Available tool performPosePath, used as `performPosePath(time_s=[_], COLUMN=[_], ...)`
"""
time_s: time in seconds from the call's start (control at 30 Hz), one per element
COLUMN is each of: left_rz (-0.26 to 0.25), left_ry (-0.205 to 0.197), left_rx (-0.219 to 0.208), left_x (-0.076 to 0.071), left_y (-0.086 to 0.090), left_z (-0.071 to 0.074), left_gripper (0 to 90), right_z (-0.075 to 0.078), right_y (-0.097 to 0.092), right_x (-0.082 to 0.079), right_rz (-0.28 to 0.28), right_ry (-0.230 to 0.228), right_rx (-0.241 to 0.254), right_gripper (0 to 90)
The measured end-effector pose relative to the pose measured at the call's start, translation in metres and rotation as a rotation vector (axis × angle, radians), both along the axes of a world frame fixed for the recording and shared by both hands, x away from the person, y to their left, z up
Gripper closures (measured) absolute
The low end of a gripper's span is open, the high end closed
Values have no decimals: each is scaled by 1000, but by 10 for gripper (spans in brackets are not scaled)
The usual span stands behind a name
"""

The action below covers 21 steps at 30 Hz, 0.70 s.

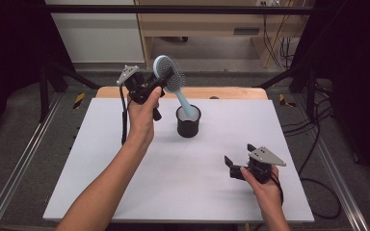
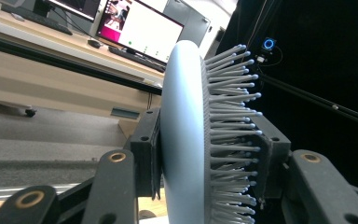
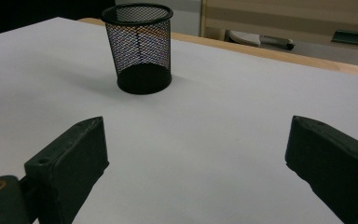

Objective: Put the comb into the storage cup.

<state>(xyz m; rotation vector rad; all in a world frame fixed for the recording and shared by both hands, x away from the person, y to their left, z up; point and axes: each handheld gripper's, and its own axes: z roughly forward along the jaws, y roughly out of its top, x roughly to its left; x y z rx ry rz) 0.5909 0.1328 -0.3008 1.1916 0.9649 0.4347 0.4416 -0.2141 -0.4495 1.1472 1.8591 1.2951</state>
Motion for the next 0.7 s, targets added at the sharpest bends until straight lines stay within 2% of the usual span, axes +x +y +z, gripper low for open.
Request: performPosePath(time_s=[0.7], left_rz=[30], left_ry=[-4], left_rx=[29], left_x=[13], left_y=[-3], left_z=[-10], left_gripper=[529], right_z=[0], right_y=[2], right_x=[0], right_rz=[3], right_ry=[-2], right_rx=[-1], right_gripper=[59])
